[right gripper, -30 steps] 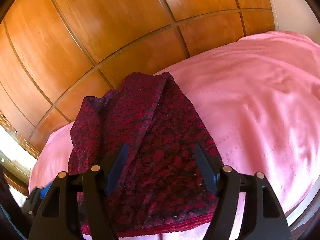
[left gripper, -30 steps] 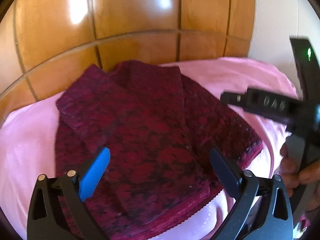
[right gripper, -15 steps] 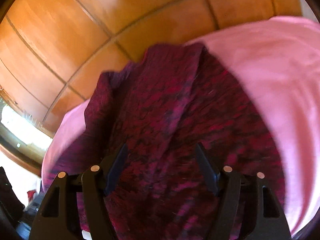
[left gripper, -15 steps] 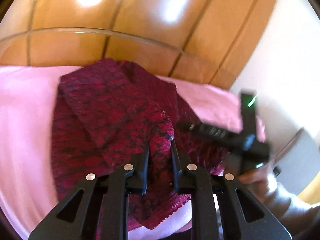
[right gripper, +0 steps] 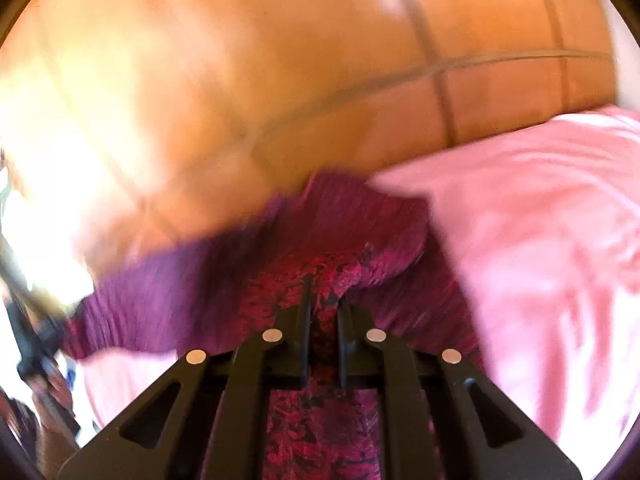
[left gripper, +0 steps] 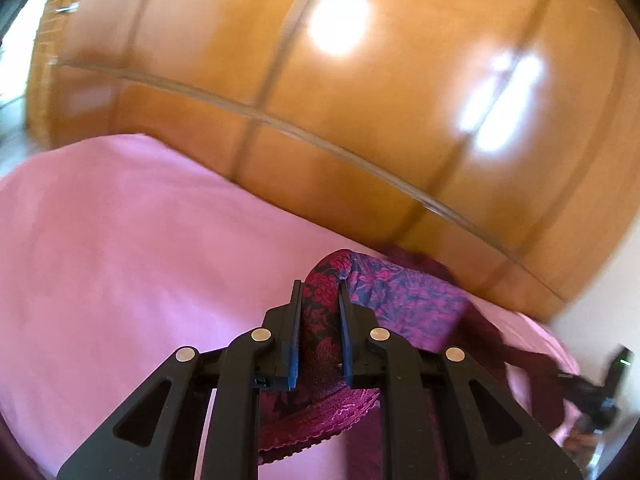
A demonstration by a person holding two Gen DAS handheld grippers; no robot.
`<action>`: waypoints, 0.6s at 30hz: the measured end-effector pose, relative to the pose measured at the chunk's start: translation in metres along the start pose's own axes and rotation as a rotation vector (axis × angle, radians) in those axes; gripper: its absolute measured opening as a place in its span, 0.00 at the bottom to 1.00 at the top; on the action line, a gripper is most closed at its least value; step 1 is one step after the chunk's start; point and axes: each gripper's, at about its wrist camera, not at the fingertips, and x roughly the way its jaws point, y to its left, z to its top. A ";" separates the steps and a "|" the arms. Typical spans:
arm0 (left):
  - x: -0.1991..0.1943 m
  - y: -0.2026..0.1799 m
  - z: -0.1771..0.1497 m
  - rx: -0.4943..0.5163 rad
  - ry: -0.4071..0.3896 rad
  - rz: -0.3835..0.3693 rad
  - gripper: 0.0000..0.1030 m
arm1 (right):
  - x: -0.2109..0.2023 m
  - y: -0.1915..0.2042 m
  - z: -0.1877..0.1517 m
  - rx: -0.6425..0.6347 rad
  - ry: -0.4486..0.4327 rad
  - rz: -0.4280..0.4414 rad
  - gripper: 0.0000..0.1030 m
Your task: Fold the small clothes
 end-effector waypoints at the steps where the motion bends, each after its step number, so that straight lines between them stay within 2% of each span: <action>1: 0.007 0.008 0.007 -0.015 -0.001 0.037 0.14 | -0.007 -0.014 0.016 0.047 -0.037 -0.006 0.09; 4: 0.027 0.036 0.027 -0.086 -0.008 0.196 0.14 | -0.021 -0.048 0.049 0.141 -0.119 -0.050 0.09; 6: 0.035 0.055 0.037 -0.125 -0.008 0.267 0.14 | -0.019 -0.082 0.075 0.249 -0.158 -0.087 0.09; 8: 0.042 0.066 0.042 -0.149 -0.014 0.361 0.20 | -0.013 -0.112 0.092 0.318 -0.166 -0.119 0.09; 9: 0.041 0.070 0.042 -0.164 -0.017 0.388 0.30 | -0.008 -0.124 0.099 0.346 -0.165 -0.140 0.09; 10: 0.038 0.073 0.040 -0.173 -0.016 0.403 0.47 | -0.005 -0.139 0.105 0.378 -0.161 -0.151 0.10; 12: 0.031 0.072 0.034 -0.179 -0.031 0.407 0.64 | 0.009 -0.166 0.118 0.425 -0.149 -0.162 0.17; 13: 0.029 0.069 0.032 -0.177 -0.033 0.412 0.66 | 0.015 -0.180 0.123 0.465 -0.146 -0.177 0.54; 14: 0.026 0.063 0.023 -0.165 -0.020 0.386 0.66 | 0.016 -0.189 0.124 0.503 -0.156 -0.180 0.93; 16: 0.034 0.058 0.012 -0.149 0.014 0.329 0.66 | 0.003 -0.204 0.121 0.562 -0.240 -0.206 0.94; 18: 0.035 0.045 -0.006 -0.109 0.061 0.264 0.66 | -0.008 -0.210 0.121 0.568 -0.266 -0.229 0.94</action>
